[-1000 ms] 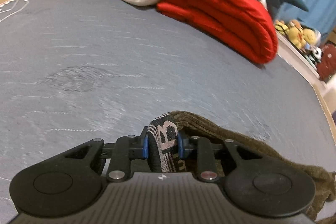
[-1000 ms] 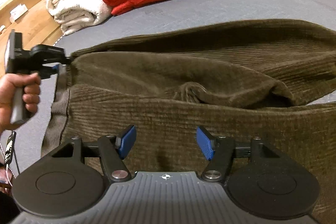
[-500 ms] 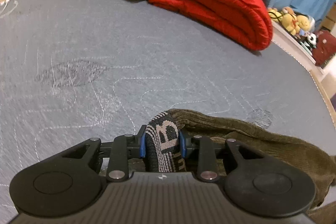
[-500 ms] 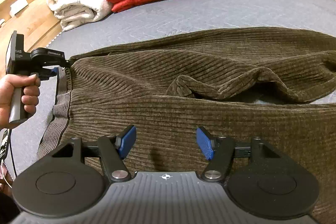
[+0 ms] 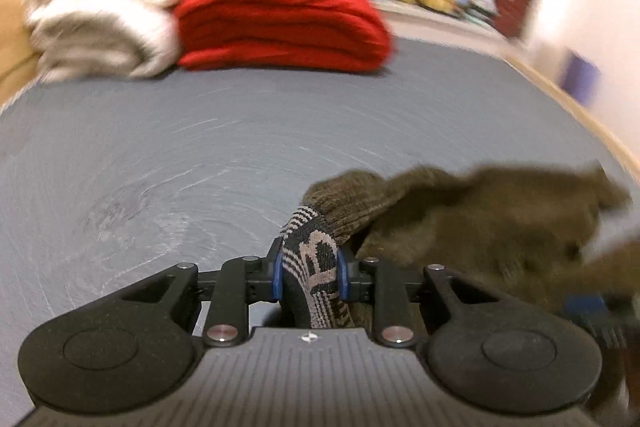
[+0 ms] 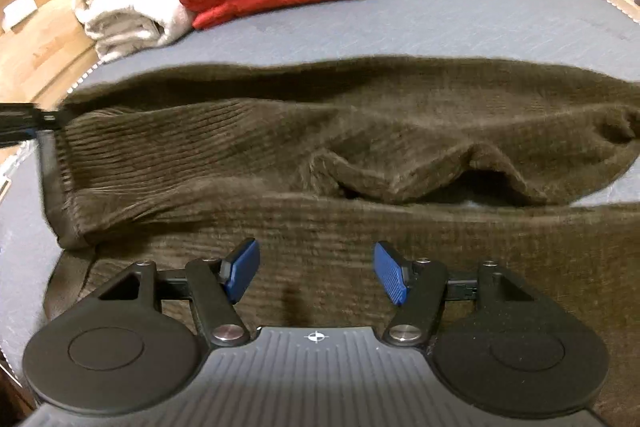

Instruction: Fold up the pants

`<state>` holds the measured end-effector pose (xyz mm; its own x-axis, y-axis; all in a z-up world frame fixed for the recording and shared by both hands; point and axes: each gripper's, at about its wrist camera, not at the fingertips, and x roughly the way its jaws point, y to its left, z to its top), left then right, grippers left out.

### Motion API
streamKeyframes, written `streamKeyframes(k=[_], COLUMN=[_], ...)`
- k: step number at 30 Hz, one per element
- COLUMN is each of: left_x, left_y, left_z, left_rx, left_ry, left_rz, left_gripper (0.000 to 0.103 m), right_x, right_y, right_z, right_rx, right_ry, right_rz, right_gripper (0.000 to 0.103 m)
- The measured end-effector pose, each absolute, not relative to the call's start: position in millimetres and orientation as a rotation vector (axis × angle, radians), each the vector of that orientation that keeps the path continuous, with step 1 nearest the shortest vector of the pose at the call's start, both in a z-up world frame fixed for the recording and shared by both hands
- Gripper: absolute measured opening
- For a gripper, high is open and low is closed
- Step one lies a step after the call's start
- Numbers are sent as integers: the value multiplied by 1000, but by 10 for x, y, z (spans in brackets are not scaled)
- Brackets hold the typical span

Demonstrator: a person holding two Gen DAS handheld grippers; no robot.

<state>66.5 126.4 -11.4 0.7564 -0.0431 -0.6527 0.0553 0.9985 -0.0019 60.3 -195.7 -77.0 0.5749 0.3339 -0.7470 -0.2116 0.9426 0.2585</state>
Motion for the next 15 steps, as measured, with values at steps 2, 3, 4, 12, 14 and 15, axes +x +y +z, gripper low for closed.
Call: streamKeyframes(k=[2, 3, 4, 12, 14, 15], left_x=[449, 336, 243, -42, -1, -4], left_y=[1122, 1062, 1026, 781, 813, 827], left_z=[-101, -127, -172, -595, -508, -450], left_rx=[91, 119, 136, 244, 213, 202], left_ry=[747, 780, 804, 969, 957, 932], left_rz=[-145, -197, -233, -382, -373, -370], left_gripper=[27, 27, 27, 35, 46, 55], right_x=[615, 613, 608, 464, 434, 428], right_y=[-1982, -1992, -2007, -2028, -2042, -2053], right_z=[-873, -917, -959, -918, -922, -919], right_rx=[174, 188, 203, 218, 222, 225], right_ry=[956, 977, 998, 996, 998, 998], right_rz=[297, 286, 274, 236, 227, 224], right_gripper=[66, 66, 66, 67, 67, 67])
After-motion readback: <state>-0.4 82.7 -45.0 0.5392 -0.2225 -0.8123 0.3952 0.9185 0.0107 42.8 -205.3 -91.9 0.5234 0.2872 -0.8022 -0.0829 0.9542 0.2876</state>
